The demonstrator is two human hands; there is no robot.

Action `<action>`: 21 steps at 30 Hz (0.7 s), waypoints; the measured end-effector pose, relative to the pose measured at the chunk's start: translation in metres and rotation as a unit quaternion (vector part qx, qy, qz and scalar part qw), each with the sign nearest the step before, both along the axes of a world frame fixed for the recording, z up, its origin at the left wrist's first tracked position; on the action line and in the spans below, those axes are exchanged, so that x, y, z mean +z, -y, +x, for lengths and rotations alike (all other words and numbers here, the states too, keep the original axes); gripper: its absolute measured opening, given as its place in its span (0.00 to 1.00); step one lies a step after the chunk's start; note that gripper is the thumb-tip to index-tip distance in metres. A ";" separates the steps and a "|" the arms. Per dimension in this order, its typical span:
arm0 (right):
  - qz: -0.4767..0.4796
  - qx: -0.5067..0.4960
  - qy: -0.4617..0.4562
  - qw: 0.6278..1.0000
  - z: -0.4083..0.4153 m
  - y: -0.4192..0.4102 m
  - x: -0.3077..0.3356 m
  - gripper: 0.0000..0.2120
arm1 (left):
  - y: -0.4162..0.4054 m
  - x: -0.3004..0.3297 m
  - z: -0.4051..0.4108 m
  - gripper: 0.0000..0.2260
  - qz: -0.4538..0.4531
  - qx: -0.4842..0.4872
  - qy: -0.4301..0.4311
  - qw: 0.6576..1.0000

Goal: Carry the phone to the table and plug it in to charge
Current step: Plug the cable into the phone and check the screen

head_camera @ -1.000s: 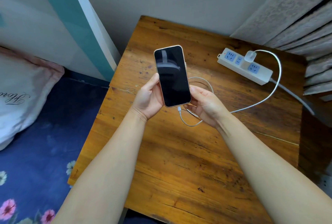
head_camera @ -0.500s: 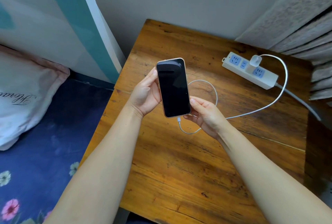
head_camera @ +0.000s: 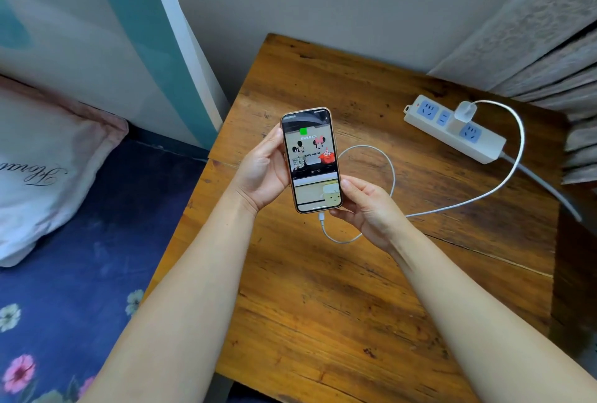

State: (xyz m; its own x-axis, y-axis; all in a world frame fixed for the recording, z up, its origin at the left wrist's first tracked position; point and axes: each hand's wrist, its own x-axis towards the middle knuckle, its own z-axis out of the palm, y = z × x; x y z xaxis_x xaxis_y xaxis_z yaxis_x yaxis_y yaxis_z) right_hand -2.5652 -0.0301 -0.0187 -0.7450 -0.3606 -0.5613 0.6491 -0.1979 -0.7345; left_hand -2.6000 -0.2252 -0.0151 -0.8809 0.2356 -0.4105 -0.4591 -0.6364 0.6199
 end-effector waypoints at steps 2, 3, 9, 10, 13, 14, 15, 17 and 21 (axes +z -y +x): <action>0.002 -0.003 0.003 1.000 -0.001 0.004 -0.001 0.14 | 0.003 -0.002 -0.001 0.15 -0.001 0.001 0.004 1.000; 0.006 -0.005 0.003 1.000 -0.002 0.007 -0.002 0.15 | 0.006 -0.004 -0.001 0.14 -0.003 0.007 0.010 1.000; 0.065 0.002 0.029 0.997 -0.016 0.047 -0.020 0.15 | 0.047 -0.019 -0.023 0.10 -0.104 0.079 0.133 0.983; 0.077 0.007 0.034 0.996 -0.017 0.055 -0.025 0.15 | 0.053 -0.023 -0.027 0.11 -0.128 0.075 0.144 0.978; 0.123 0.009 0.042 0.991 -0.022 0.069 -0.038 0.15 | 0.064 -0.038 -0.038 0.15 -0.206 0.056 0.160 0.964; 0.140 0.010 0.045 0.989 -0.025 0.074 -0.043 0.15 | 0.065 -0.044 -0.042 0.15 -0.231 0.049 0.162 0.958; 0.158 0.011 0.048 0.986 -0.027 0.076 -0.047 0.15 | 0.066 -0.049 -0.045 0.16 -0.263 0.037 0.163 0.950; 0.183 0.011 0.051 0.982 -0.031 0.080 -0.051 0.15 | 0.066 -0.057 -0.050 0.17 -0.367 -0.014 0.144 0.919; 0.224 0.013 0.058 0.973 -0.037 0.082 -0.056 0.14 | 0.071 -0.066 -0.055 0.20 -0.562 -0.136 0.037 0.815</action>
